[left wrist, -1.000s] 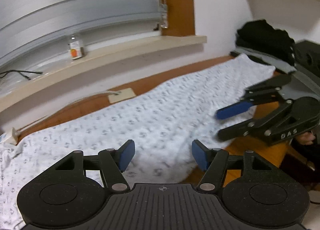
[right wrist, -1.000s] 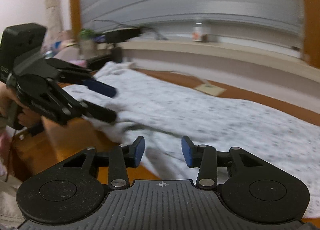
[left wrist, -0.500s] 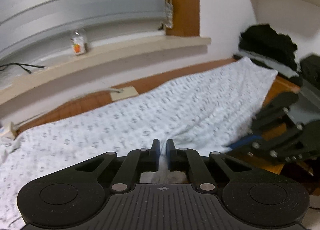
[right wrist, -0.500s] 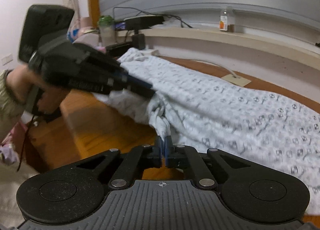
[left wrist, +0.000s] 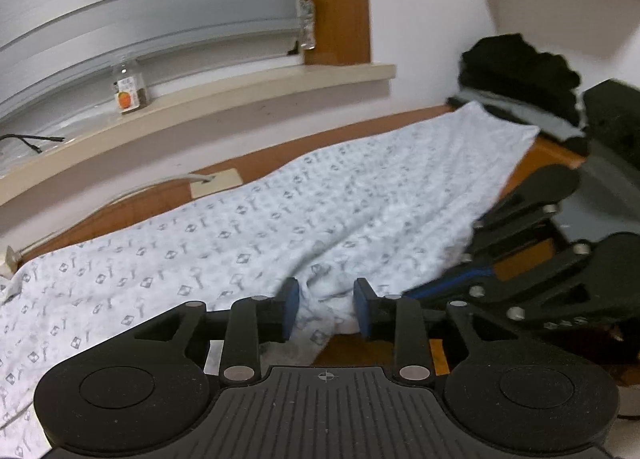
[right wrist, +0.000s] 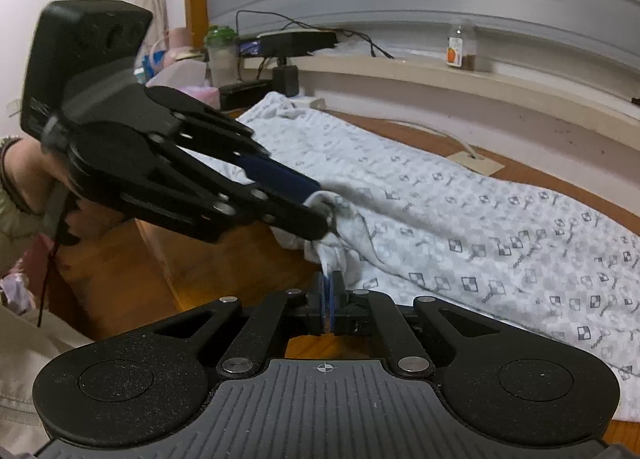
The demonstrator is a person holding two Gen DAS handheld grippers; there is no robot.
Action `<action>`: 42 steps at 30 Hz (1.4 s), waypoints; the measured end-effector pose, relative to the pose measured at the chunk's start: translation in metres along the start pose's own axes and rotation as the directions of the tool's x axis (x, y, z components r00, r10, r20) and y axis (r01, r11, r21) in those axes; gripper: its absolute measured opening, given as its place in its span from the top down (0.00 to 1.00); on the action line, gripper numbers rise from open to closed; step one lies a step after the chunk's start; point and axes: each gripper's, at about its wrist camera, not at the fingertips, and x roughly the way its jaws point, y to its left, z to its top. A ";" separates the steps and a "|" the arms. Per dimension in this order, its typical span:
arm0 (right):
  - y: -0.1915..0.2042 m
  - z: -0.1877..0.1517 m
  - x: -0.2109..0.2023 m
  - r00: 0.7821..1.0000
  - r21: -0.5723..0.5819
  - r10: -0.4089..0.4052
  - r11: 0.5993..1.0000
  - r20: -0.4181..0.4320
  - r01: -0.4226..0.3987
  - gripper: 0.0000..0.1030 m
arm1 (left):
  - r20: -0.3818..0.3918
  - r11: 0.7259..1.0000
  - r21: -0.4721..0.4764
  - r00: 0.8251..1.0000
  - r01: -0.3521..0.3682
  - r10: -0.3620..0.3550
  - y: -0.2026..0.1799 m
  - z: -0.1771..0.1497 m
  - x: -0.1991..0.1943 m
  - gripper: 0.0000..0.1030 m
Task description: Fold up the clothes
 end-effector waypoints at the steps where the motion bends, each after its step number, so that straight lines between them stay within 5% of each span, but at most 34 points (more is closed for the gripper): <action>1: 0.000 0.000 0.001 1.000 -0.001 0.001 1.000 -0.003 -0.001 0.97 | -0.002 1.000 -0.005 1.000 -0.012 0.012 0.001 -0.001 0.002 0.67; 4: 0.002 -0.002 0.004 1.000 -0.006 0.005 1.000 -0.015 -0.005 0.97 | -0.013 1.000 -0.012 1.000 -0.024 0.023 0.004 -0.005 0.006 0.67; 6: 0.003 -0.003 0.005 1.000 -0.014 0.007 1.000 -0.024 -0.008 0.97 | -0.021 1.000 -0.011 1.000 -0.021 0.021 0.005 -0.007 0.007 0.75; 8: 0.001 -0.001 0.003 1.000 -0.009 0.008 1.000 -0.016 -0.008 0.97 | -0.010 1.000 -0.021 1.000 -0.020 0.020 0.007 -0.007 0.003 1.00; 18: 0.003 0.006 -0.010 0.999 0.008 0.026 1.000 0.027 -0.026 0.91 | 0.046 0.997 -0.067 0.999 0.032 -0.029 -0.003 -0.020 -0.048 0.99; 22: 0.008 0.003 0.000 0.999 0.016 0.041 0.999 0.018 -0.041 0.72 | 0.050 0.997 -0.067 0.998 0.035 -0.032 -0.009 -0.024 -0.054 0.99; 28: 0.019 0.006 0.018 0.994 0.036 0.083 0.996 0.067 -0.086 0.60 | 0.053 0.995 -0.086 0.997 0.051 -0.047 -0.007 -0.020 -0.051 0.99; 36: 0.036 0.015 0.032 0.993 -0.011 0.078 0.997 0.087 -0.077 0.60 | 0.081 0.990 -0.138 0.996 0.033 -0.022 0.018 -0.020 -0.071 0.97; 38: 0.039 0.017 0.035 0.994 -0.022 0.074 0.997 0.084 -0.073 0.82 | 0.085 0.990 -0.144 0.996 0.001 0.012 0.027 -0.021 -0.075 0.96; 42: 0.039 0.016 0.036 0.995 -0.014 0.061 0.998 0.084 -0.060 0.84 | 0.047 0.983 -0.155 0.993 -0.103 0.111 0.057 -0.027 -0.065 0.94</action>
